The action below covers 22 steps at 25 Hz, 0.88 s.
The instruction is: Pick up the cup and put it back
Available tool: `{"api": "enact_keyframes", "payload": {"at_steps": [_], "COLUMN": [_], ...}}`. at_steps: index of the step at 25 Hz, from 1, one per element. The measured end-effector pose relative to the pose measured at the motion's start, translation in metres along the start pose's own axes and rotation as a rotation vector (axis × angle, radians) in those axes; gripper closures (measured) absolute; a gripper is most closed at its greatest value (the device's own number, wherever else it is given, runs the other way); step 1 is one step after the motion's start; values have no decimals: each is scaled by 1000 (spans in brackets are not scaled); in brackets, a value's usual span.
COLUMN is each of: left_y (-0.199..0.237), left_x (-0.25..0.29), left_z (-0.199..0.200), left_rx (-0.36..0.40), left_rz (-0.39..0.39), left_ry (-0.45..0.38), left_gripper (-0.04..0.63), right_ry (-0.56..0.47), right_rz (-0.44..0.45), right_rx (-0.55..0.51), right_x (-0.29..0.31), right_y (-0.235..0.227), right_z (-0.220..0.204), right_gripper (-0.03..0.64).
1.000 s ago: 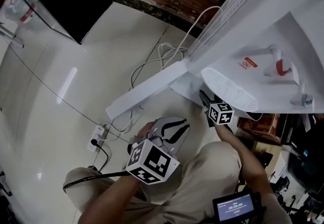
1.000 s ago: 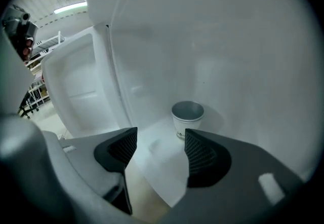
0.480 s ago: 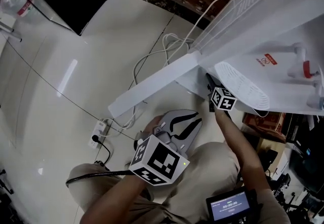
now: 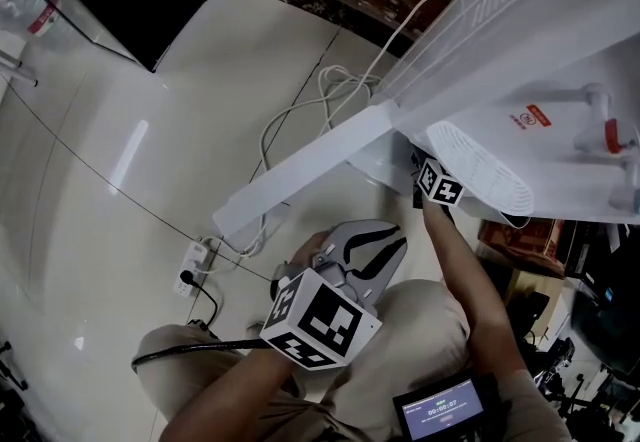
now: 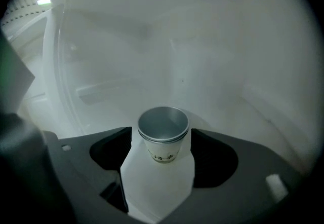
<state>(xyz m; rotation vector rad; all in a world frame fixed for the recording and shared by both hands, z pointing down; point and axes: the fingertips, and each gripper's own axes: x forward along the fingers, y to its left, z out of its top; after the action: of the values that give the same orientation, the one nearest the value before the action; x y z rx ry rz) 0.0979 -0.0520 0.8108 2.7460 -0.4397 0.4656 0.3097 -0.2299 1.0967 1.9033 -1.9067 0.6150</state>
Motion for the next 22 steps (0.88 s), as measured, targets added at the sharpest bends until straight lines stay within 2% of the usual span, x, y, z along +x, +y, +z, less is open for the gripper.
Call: {"api": "enact_keyframes", "payload": {"at_steps": [3, 7, 15, 22], "left_y": [8, 8, 1, -4], "left_x": [-4, 0, 10, 16], "left_z": [4, 13, 2, -1], "left_rx": [-25, 9, 9, 4], "left_rz": [11, 16, 4, -9], "left_ry": [-20, -35, 18, 9], "left_gripper": [541, 546, 546, 546], "right_ry": [-15, -34, -34, -56], "right_rz": [9, 29, 31, 56], "right_rx": [8, -10, 11, 26], "right_x": [9, 20, 23, 34], "right_y": [4, 10, 0, -5], "right_z": [7, 27, 19, 13], "right_gripper": [259, 259, 259, 264]}}
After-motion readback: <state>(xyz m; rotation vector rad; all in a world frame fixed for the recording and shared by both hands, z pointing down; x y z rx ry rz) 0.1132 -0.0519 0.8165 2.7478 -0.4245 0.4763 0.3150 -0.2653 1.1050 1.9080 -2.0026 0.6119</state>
